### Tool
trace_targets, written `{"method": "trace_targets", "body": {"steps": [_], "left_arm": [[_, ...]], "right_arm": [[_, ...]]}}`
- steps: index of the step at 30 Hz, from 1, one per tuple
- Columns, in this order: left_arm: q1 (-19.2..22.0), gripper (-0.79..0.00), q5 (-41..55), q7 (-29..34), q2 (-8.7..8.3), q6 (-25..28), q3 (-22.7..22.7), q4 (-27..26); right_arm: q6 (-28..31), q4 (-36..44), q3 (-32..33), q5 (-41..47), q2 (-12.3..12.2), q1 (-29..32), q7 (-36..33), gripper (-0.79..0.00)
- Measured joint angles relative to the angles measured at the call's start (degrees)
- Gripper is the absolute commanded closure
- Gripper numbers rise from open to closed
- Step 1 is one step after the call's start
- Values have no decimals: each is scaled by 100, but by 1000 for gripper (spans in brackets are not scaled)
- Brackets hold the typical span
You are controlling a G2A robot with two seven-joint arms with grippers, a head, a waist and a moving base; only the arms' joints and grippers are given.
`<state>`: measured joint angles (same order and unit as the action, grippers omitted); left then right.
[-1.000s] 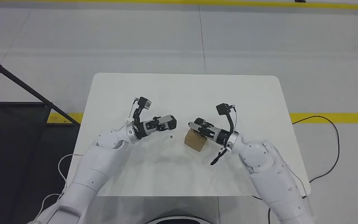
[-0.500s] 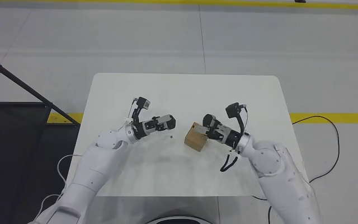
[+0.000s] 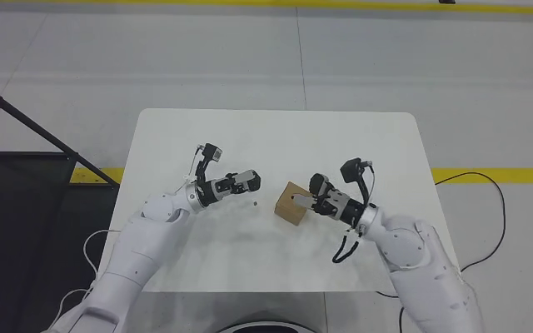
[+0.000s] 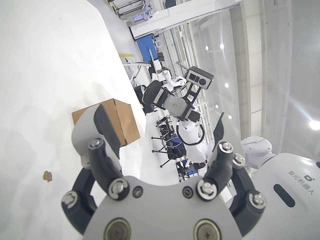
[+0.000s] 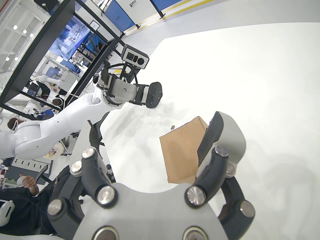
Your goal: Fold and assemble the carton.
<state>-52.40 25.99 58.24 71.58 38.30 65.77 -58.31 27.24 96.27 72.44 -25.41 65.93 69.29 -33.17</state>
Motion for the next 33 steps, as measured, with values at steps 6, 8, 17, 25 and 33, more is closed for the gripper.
{"method": "trace_targets", "body": {"steps": [6, 8, 17, 25, 33], "left_arm": [[-159, -785, -69, -91, -14, -164, -27, -223], [-177, -785, -76, -97, -20, -179, -23, -247], [-260, -785, -92, -125, -94, -206, 183, -343], [-344, -785, -69, -137, -133, -237, 267, -402], [-345, -785, -107, -10, -173, -307, 312, -394]], "right_arm": [[-163, 454, 240, -146, -79, 688, -23, -785], [-213, 453, 252, -75, -94, 818, -140, -785], [-200, -248, -6, 437, -50, 656, -25, -785], [-217, -764, -339, 268, 33, 176, 360, -785], [-129, -1177, -732, 196, 139, -408, 485, -785]]}}
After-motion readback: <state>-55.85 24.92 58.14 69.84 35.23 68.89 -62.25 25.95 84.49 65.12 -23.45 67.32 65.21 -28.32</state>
